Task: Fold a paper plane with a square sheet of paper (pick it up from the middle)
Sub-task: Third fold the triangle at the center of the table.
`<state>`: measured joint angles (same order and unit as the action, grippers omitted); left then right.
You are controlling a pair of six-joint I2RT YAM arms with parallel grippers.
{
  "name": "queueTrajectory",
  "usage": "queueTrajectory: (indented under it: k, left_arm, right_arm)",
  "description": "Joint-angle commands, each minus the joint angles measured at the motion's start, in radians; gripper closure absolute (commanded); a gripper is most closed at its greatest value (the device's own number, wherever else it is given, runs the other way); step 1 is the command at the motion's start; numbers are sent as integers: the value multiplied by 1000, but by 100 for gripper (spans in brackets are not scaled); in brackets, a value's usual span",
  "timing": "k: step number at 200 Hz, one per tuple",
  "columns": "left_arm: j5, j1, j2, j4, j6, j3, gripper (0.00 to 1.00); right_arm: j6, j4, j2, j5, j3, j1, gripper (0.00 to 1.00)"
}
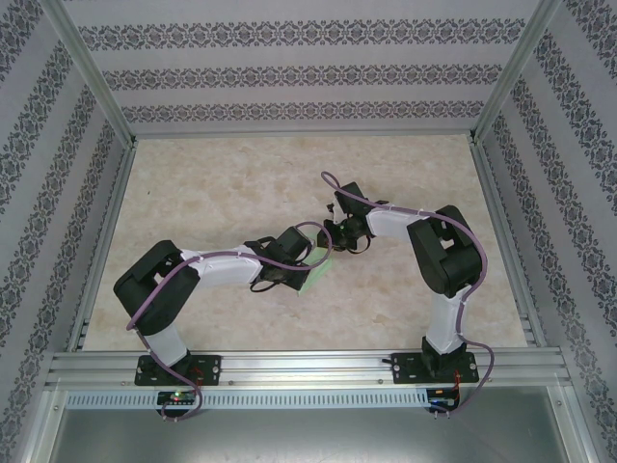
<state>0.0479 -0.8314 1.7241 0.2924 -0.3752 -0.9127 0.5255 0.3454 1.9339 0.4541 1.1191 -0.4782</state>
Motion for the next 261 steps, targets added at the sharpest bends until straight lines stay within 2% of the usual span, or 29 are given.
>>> queueTrajectory:
  k: [1,56,85,123,149,174,192,213,234,261]
  left_arm:
    - [20,10,-23,6,-3,-22,96]
    - [5,9,12,7,3,-9,96]
    - [3,10,21,14,12,-8,96]
    - [3,10,22,15,12,-6,97]
    - [6,9,24,15,20,-15,97]
    - [12,9,29,20,25,-29,97]
    - [16,9,31,20,28,-35,97]
    - [15,11,31,27,29,-41,97]
    - [16,11,28,28,30,-40,97]
    - [16,10,29,31,33,-42,97]
  right_arm:
    - [0,15,34,-38,-25,-14,87]
    - [-1,14,28,-42,-26,-11,87]
    - [17,-10,5,-4,-27,-3,85]
    - [73,-82,-140,24,-95,44,78]
    - [88,-112,-235,31,-162,62,78]
    - [143,-207,-308,64,-272,49,82]
    - [206,-299,-330,90,-335,19,88]
    - [238,-304,-327,48,-355,-32,91]
    - [280,-363,-310,58,-373,-68,92]
    - [286,-348,-292,40,-356,-97,92]
